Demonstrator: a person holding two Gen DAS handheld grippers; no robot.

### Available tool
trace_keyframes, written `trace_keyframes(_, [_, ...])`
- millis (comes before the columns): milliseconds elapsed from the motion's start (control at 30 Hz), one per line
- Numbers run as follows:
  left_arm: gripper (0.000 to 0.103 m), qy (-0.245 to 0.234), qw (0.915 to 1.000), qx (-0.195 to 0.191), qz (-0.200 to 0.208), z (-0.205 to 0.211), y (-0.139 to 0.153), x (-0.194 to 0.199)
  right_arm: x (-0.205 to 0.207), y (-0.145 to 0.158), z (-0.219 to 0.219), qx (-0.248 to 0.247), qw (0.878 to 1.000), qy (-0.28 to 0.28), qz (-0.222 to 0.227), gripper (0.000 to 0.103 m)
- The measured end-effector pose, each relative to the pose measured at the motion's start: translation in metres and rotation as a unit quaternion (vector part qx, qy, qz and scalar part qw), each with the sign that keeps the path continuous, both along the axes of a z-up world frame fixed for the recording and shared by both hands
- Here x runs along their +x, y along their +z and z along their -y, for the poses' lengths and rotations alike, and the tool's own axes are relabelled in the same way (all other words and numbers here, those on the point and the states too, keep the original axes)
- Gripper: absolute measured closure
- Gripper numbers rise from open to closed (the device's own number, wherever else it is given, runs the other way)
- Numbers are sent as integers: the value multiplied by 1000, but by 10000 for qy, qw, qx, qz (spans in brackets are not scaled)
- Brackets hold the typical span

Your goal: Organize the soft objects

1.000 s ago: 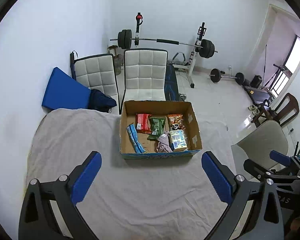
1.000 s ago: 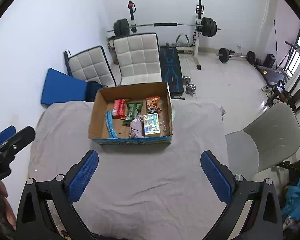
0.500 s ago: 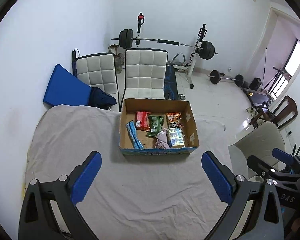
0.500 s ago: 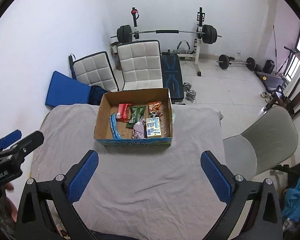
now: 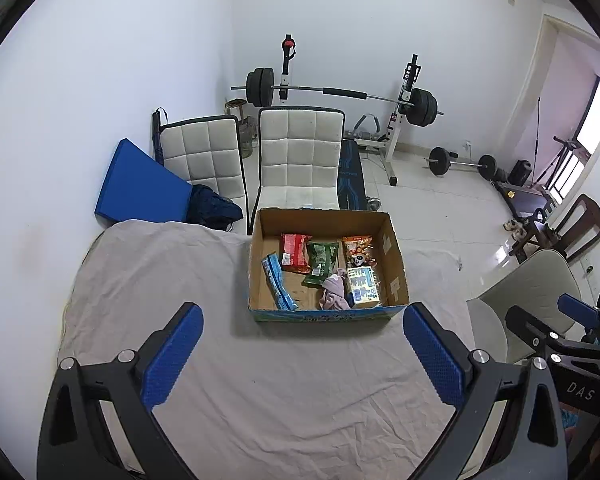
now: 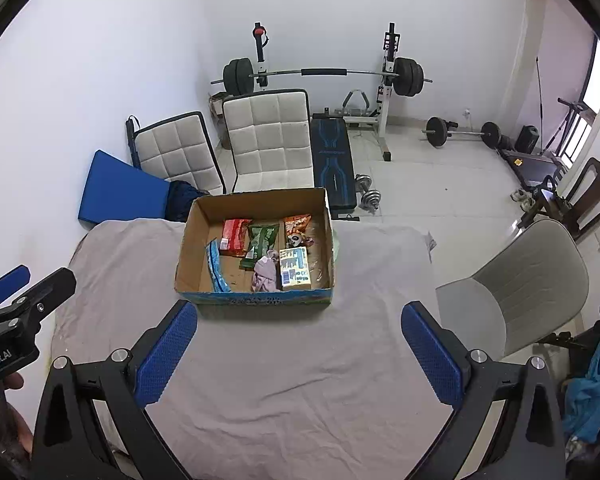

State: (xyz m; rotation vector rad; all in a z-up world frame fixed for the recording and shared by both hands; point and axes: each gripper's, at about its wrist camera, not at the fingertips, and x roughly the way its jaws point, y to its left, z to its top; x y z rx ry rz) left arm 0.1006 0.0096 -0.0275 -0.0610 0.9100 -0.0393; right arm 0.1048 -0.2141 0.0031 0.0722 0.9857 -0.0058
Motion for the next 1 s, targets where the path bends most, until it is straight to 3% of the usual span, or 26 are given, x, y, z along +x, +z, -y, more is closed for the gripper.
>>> trace_keyframes(1000, [0,70,9998,146,92,-2,-1,-3,-4,14,2,-64,9997,82,204,0])
